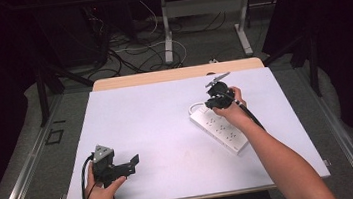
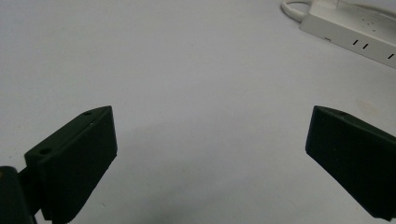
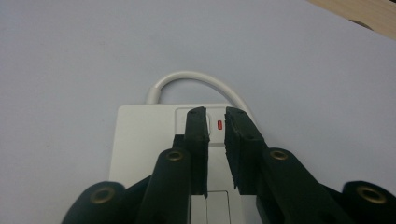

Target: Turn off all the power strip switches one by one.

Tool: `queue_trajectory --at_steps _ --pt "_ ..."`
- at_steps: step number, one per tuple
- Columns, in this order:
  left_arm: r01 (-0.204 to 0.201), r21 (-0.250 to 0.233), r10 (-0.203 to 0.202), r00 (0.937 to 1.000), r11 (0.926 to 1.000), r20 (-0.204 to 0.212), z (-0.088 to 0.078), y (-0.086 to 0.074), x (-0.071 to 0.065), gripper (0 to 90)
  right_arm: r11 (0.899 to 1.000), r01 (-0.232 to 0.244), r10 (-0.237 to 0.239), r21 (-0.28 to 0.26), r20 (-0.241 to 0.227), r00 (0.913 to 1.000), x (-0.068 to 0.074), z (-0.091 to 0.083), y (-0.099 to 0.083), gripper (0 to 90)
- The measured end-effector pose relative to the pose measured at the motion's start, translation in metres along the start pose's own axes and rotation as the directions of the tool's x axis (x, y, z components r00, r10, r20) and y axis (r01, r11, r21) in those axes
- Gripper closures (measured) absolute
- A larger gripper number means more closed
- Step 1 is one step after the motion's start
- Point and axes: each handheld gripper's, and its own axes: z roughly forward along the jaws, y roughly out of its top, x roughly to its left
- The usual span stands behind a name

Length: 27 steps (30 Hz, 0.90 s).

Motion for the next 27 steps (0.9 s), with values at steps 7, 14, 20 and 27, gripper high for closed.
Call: queue_trajectory --at_steps 7,14,20,27 --pt "0.001 0.000 -0.001 1.0000 1.0000 0.000 0.000 -0.001 0.001 2.7 1.000 -0.024 0.024 0.012 -0.016 0.9996 0.001 0.010 0.003 90.0" --pt "0.009 0.002 -0.009 0.9999 1.0000 -0.004 -0.002 -0.001 0.002 2.7 0.999 -0.025 0.026 0.038 -0.022 0.9994 0.004 0.020 0.005 90.0" --pt "0.028 -0.011 -0.028 0.9996 0.9996 -0.009 -0.002 -0.001 0.003 2.7 0.998 -0.051 0.051 0.046 -0.013 0.9986 0.005 0.028 0.003 90.0" --pt "0.027 -0.011 -0.027 0.9996 0.9996 -0.012 -0.002 -0.001 0.004 2.6 0.997 -0.059 0.060 0.051 -0.020 0.9980 0.005 0.030 0.002 90.0"
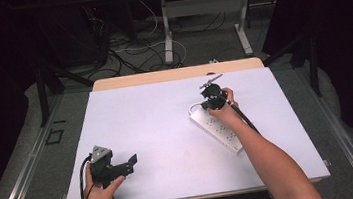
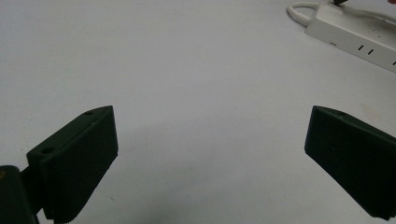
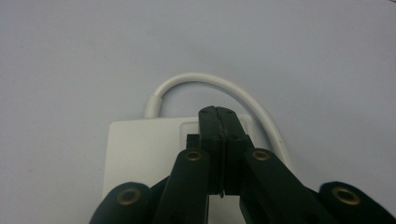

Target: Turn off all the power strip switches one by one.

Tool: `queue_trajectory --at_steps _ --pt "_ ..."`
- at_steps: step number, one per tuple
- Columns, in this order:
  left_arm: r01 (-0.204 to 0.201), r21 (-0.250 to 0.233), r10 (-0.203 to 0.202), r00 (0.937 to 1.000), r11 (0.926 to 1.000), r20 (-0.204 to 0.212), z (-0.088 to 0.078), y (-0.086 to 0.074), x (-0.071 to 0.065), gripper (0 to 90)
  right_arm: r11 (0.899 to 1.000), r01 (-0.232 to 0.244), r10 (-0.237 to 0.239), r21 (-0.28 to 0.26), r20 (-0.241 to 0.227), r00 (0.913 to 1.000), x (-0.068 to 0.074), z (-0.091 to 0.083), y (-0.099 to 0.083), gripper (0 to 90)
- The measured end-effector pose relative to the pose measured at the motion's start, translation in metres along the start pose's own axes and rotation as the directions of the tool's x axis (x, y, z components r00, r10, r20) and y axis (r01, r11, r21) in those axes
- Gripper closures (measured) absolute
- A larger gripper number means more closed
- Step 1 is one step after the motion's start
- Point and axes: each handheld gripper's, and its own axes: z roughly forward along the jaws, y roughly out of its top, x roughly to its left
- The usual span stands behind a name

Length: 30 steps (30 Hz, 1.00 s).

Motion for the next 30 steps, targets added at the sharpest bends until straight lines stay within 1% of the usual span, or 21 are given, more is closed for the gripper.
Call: queue_trajectory --at_steps 2,3,4,5,6,7,8,9,10,11,17,18,19,21,22,23,27,28,29,30 --pt "0.002 0.002 -0.002 1.0000 1.0000 -0.003 -0.0002 0.0002 0.0001 2.4 1.000 -0.001 0.001 0.006 0.005 1.0000 0.0009 -0.0003 0.0003 90.0" --pt "0.000 0.005 0.000 1.0000 1.0000 -0.001 -0.0005 0.0003 0.0005 2.0 1.000 -0.003 0.003 0.001 -0.002 1.0000 0.0016 0.0004 0.0002 90.0" --pt "0.003 0.005 -0.003 1.0000 1.0000 -0.001 -0.0004 0.0002 0.0004 1.7 1.000 0.013 -0.013 -0.006 -0.011 0.9998 0.0016 0.0014 -0.0004 90.0" --pt "0.005 0.003 -0.005 1.0000 1.0000 -0.002 -0.0004 0.0002 0.0003 1.5 1.000 0.023 -0.023 0.016 0.001 0.9997 0.0020 0.0005 0.0002 90.0" --pt "0.006 0.003 -0.006 1.0000 1.0000 -0.001 -0.0003 0.0001 0.0003 1.1 1.000 0.004 -0.004 0.023 0.002 1.0000 0.0030 0.0011 0.0001 90.0" --pt "0.006 0.003 -0.006 1.0000 1.0000 0.000 -0.0004 0.0001 0.0002 1.1 1.000 0.004 -0.004 0.023 0.002 1.0000 0.0030 0.0011 0.0001 90.0" --pt "0.006 0.005 -0.006 1.0000 1.0000 0.000 -0.0005 0.0002 -0.0001 1.0 1.000 0.001 -0.001 0.006 -0.001 1.0000 0.0025 0.0023 -0.0008 90.0" --pt "0.007 0.001 -0.007 1.0000 1.0000 0.000 -0.0005 0.0001 -0.0003 0.8 1.000 0.015 -0.015 0.019 0.001 0.9999 0.0025 0.0014 -0.0008 90.0" --pt "0.006 0.002 -0.006 1.0000 1.0000 0.000 -0.0007 0.0002 -0.0004 0.5 1.000 0.020 -0.020 0.021 -0.001 0.9998 0.0036 0.0016 -0.0007 90.0" --pt "0.007 0.001 -0.007 1.0000 1.0000 0.000 -0.0008 0.0002 -0.0005 0.4 1.000 0.014 -0.015 0.020 0.014 0.9998 0.0047 0.0018 -0.0006 90.0" --pt "0.011 -0.004 -0.011 0.9999 0.9999 -0.002 -0.0011 -0.0003 -0.0008 0.3 1.000 0.010 -0.011 0.021 0.018 0.9998 0.0051 0.0022 -0.0007 90.0" --pt "0.016 -0.005 -0.016 0.9999 0.9999 -0.003 -0.0012 -0.0003 -0.0007 0.3 1.000 -0.001 0.001 0.025 0.010 1.0000 0.0041 0.0016 -0.0005 90.0" --pt "0.022 -0.006 -0.022 0.9997 0.9997 -0.002 -0.0012 -0.0003 -0.0007 0.3 1.000 -0.001 0.001 0.025 0.010 1.0000 0.0041 0.0016 -0.0005 90.0" --pt "0.021 -0.006 -0.021 0.9998 0.9998 -0.005 -0.0011 -0.0005 -0.0003 0.3 1.000 -0.003 0.003 0.015 -0.002 1.0000 0.0020 0.0009 -0.0002 90.0" --pt "0.021 -0.006 -0.021 0.9998 0.9998 -0.005 -0.0010 -0.0006 -0.0001 0.3 1.000 -0.013 0.013 0.016 -0.009 0.9999 0.0015 -0.0007 -0.0001 90.0" --pt "0.019 -0.003 -0.019 0.9998 0.9998 -0.004 -0.0011 -0.0006 0.0002 0.3 1.000 -0.004 0.004 0.014 -0.010 0.9999 0.0013 -0.0012 0.0000 90.0" --pt "0.020 -0.007 -0.020 0.9998 0.9998 -0.002 -0.0012 -0.0006 0.0004 0.3 1.000 0.000 0.000 0.012 -0.003 1.0000 0.0028 -0.0024 -0.0012 90.0" --pt "0.020 -0.010 -0.020 0.9998 0.9997 0.000 -0.0013 -0.0005 0.0004 0.3 1.000 0.002 -0.002 0.011 -0.009 1.0000 0.0030 -0.0029 -0.0016 90.0" --pt "0.023 -0.009 -0.023 0.9997 0.9997 0.002 -0.0018 -0.0003 0.0005 0.3 1.000 0.000 0.000 0.009 0.004 1.0000 0.0038 -0.0033 -0.0019 90.0" --pt "0.024 -0.010 -0.024 0.9997 0.9997 0.002 -0.0020 -0.0002 0.0005 0.3 1.000 0.020 -0.020 0.009 -0.002 0.9998 0.0028 -0.0044 -0.0026 90.0"
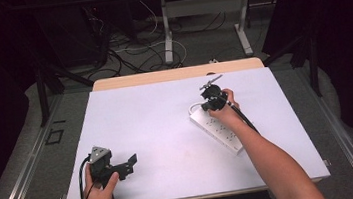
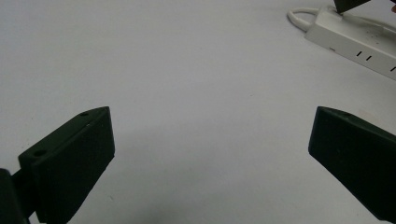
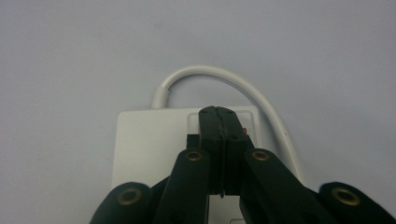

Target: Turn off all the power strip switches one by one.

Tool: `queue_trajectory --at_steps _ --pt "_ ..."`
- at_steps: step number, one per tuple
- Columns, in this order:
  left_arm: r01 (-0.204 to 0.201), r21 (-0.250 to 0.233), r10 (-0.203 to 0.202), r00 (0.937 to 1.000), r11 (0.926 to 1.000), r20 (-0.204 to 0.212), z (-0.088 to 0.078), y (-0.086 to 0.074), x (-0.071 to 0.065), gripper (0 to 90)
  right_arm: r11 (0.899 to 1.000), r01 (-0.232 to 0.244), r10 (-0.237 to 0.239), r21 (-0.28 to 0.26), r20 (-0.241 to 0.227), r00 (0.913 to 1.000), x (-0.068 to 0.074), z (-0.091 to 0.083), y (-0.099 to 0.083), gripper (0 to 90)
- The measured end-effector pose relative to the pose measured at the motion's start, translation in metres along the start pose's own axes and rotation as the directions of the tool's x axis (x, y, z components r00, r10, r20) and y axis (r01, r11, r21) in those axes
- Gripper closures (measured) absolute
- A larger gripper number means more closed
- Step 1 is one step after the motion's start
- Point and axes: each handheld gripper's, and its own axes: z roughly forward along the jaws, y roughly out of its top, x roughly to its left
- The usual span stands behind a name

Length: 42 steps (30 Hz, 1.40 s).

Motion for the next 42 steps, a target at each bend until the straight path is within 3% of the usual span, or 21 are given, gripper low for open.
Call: queue_trajectory --at_steps 2,3,7,8,14,26,42 --pt "0.003 -0.002 -0.003 1.0000 1.0000 0.000 0.000 0.000 0.000 0.3 1.000 -0.020 0.020 0.009 -0.004 0.9998 0.002 -0.002 0.000 90.0" --pt "0.003 -0.001 -0.003 1.0000 1.0000 -0.001 0.000 0.000 0.000 0.3 1.000 0.000 0.000 0.006 -0.003 1.0000 0.001 -0.003 0.000 90.0" --pt "0.007 0.003 -0.007 1.0000 1.0000 -0.005 0.000 0.000 0.001 0.3 1.000 -0.003 0.003 0.009 0.001 1.0000 0.001 -0.009 0.000 90.0" --pt "0.010 -0.001 -0.010 0.9999 1.0000 -0.007 0.000 0.000 0.001 0.3 1.000 -0.026 0.026 0.002 0.003 0.9997 0.002 -0.010 -0.001 90.0" --pt "0.009 -0.004 -0.009 0.9999 1.0000 -0.007 -0.001 0.000 0.001 0.3 1.000 -0.008 0.008 0.023 -0.001 1.0000 -0.001 -0.018 -0.002 90.0" --pt "0.001 0.002 -0.001 1.0000 1.0000 -0.007 0.000 0.001 0.001 0.3 0.996 -0.056 0.055 0.063 0.026 0.9982 -0.010 -0.027 -0.013 90.0" --pt "0.004 0.006 -0.004 1.0000 1.0000 -0.004 0.002 0.000 0.000 0.3 0.994 -0.066 0.065 0.087 0.019 0.9977 -0.020 -0.037 -0.026 90.0"
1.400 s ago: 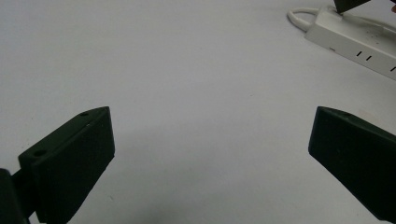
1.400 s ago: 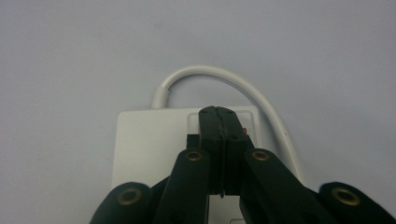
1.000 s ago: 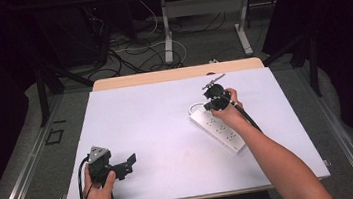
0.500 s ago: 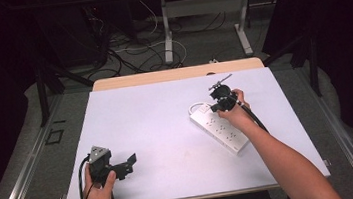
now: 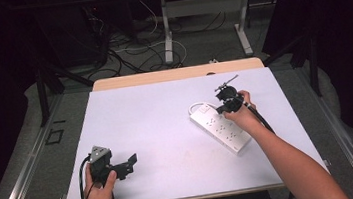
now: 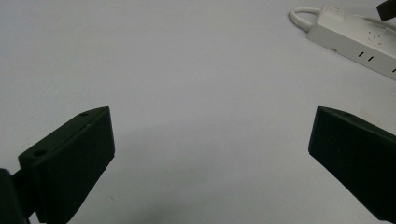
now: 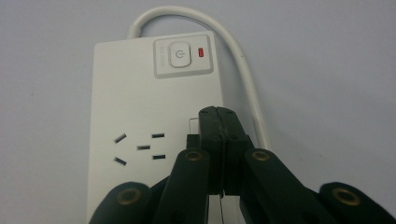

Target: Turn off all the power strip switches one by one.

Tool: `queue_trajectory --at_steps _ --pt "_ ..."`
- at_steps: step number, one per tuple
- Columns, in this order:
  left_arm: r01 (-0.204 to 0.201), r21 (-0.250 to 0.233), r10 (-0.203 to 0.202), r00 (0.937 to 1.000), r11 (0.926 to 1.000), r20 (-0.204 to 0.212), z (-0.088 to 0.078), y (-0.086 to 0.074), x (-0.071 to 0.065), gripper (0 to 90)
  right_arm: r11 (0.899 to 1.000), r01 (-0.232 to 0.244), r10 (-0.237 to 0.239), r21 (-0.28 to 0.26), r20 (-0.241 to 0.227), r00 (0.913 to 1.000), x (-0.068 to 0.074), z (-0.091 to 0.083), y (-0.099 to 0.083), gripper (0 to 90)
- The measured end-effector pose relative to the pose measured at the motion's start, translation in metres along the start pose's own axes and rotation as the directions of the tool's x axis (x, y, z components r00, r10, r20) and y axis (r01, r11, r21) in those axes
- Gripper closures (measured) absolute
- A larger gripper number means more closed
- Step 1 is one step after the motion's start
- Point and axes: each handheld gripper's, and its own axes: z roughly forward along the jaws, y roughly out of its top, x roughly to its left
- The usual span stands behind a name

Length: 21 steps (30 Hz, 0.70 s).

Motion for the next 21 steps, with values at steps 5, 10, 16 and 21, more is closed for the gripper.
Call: queue_trajectory --at_steps 5,10,16,21 --pt "-0.001 -0.001 0.001 1.0000 1.0000 -0.001 0.0005 -0.0001 -0.0001 0.3 1.000 0.002 -0.002 0.008 0.005 1.0000 -0.0019 -0.0016 -0.0027 90.0" --pt "0.000 -0.001 0.000 1.0000 1.0000 -0.001 0.0006 -0.0002 -0.0001 0.3 1.000 0.001 -0.001 0.017 -0.001 1.0000 -0.0037 -0.0005 -0.0053 90.0" --pt "0.001 0.002 -0.001 1.0000 1.0000 -0.001 0.0001 -0.0001 0.0005 0.3 1.000 -0.017 0.017 0.021 -0.003 0.9999 -0.0051 0.0005 -0.0059 90.0" --pt "0.002 -0.002 -0.002 1.0000 1.0000 -0.001 0.0000 0.0000 0.0007 0.3 1.000 -0.006 0.006 0.023 -0.009 0.9999 -0.0049 0.0014 -0.0062 90.0"
